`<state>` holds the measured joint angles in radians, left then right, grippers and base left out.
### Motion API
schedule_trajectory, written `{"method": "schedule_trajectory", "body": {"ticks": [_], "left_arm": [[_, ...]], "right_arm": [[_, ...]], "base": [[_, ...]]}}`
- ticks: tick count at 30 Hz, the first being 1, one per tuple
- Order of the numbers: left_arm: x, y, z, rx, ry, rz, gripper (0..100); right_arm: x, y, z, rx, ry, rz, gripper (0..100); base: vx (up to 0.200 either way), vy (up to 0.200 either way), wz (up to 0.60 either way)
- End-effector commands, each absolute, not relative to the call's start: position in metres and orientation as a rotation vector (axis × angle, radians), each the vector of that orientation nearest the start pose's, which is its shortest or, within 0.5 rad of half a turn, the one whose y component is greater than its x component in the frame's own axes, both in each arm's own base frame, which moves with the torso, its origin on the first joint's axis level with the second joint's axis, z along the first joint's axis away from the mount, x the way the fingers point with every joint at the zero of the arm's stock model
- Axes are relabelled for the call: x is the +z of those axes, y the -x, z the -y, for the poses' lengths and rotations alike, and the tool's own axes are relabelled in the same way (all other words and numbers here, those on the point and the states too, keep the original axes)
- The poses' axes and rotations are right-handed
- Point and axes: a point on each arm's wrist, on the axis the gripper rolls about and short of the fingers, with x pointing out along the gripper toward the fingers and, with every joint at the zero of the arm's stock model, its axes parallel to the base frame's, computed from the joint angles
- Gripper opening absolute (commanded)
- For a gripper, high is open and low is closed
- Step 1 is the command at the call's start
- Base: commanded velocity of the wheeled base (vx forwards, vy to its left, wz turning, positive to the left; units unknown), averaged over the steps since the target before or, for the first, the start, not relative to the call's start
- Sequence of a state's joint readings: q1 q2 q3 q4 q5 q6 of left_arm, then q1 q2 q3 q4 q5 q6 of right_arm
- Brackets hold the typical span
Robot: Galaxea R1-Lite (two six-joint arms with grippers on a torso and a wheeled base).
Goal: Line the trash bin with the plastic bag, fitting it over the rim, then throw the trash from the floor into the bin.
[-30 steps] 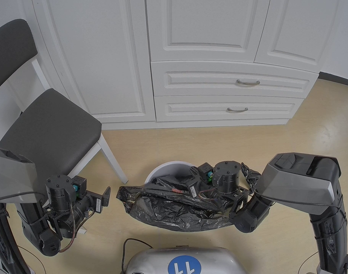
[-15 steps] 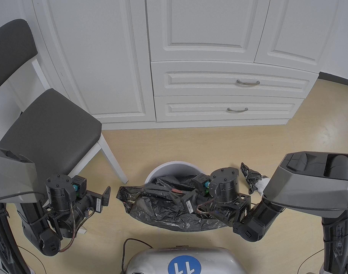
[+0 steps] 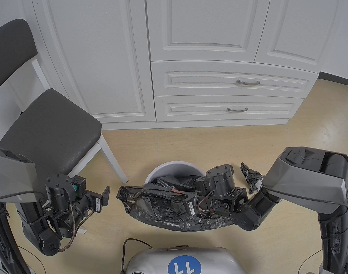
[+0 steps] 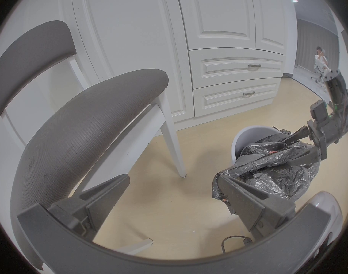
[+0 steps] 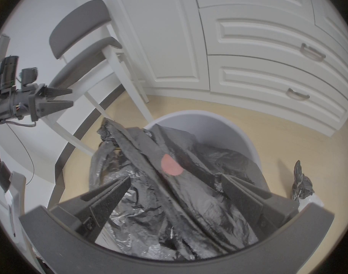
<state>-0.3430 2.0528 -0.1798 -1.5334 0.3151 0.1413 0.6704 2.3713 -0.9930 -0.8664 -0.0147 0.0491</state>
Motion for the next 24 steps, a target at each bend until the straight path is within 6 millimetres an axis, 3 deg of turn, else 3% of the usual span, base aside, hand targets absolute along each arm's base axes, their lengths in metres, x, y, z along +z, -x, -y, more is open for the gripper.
{"method": "schedule_trajectory", "body": {"ticks": [1, 7, 8, 24], "left_arm": [[0.042, -0.242, 0.079, -0.049, -0.251, -0.323, 100], [0.042, -0.242, 0.079, -0.049, -0.25, -0.322, 100], [0.042, -0.242, 0.079, -0.05, -0.25, -0.322, 100], [0.042, -0.243, 0.079, -0.047, -0.248, -0.321, 100]], "right_arm": [[-0.01, -0.329, -0.254, 0.64, 0.1, -0.555, 100], [-0.011, -0.328, -0.254, 0.642, 0.094, -0.563, 100], [-0.011, -0.328, -0.254, 0.642, 0.092, -0.563, 0], [0.026, -0.334, -0.254, 0.62, -0.003, -0.474, 0]], "base": [[0.0, 0.0, 0.0], [0.0, 0.0, 0.0], [0.0, 0.0, 0.0], [0.0, 0.0, 0.0]]}}
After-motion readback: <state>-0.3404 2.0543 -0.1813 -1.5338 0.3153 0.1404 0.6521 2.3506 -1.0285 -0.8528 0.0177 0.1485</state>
